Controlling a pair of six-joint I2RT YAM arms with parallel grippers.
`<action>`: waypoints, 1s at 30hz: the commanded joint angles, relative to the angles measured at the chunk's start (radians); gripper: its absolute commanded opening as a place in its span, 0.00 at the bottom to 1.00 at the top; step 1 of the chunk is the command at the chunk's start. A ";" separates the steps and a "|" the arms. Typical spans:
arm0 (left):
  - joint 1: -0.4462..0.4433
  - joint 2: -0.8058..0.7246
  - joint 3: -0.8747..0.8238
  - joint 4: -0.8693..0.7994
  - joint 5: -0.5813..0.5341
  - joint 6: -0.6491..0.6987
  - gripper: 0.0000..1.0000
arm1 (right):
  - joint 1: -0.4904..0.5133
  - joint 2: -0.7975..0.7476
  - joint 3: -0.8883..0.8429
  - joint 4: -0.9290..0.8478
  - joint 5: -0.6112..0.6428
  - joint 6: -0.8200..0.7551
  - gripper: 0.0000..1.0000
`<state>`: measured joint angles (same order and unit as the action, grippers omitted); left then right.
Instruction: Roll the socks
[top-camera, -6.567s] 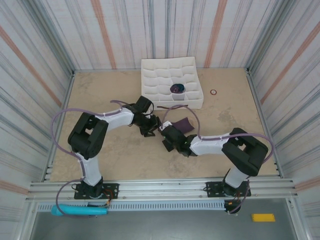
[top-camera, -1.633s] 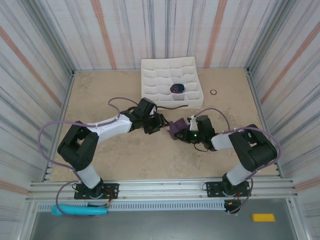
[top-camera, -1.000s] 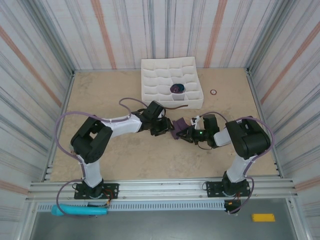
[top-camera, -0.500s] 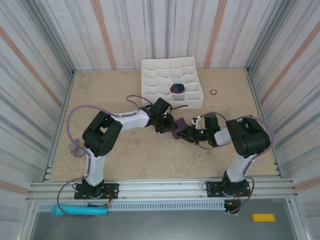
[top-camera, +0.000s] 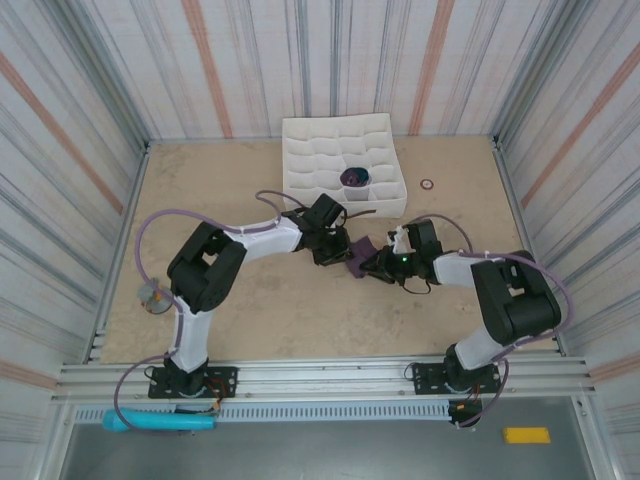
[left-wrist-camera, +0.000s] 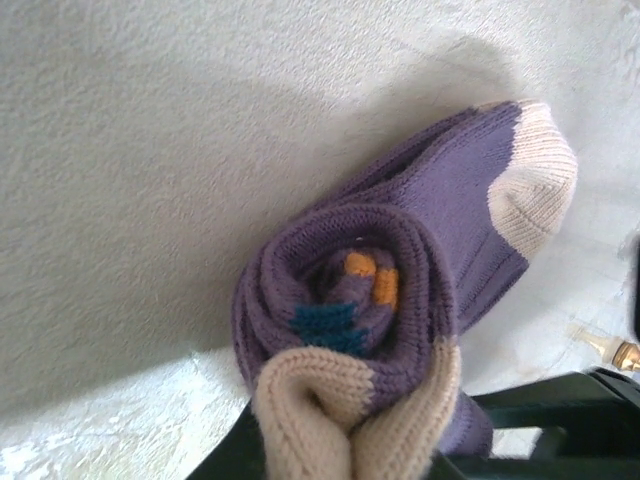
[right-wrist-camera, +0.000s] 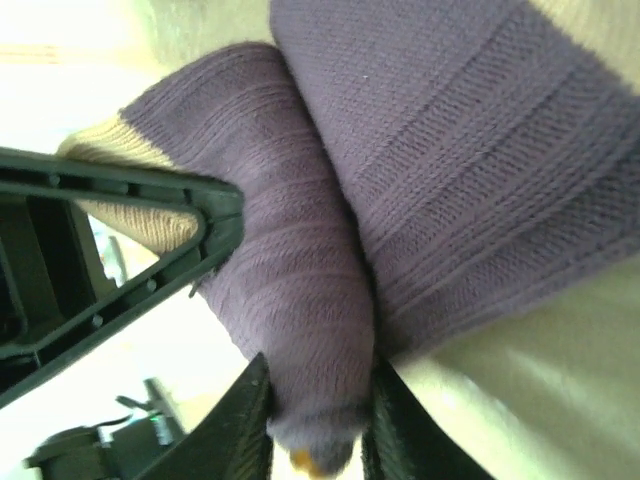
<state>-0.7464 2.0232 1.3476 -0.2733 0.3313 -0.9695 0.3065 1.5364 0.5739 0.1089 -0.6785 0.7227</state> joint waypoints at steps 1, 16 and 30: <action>0.037 -0.018 -0.048 -0.156 -0.066 -0.009 0.00 | 0.061 -0.124 0.052 -0.290 0.179 -0.153 0.34; 0.075 -0.068 -0.105 -0.235 0.019 0.004 0.00 | 0.574 -0.357 0.057 -0.314 0.953 -0.474 0.66; 0.121 -0.074 -0.119 -0.281 0.109 0.064 0.00 | 0.832 -0.001 0.097 -0.003 1.350 -0.704 0.67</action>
<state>-0.6357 1.9427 1.2610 -0.4221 0.4496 -0.9398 1.1267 1.4834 0.6437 0.0250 0.5495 0.0822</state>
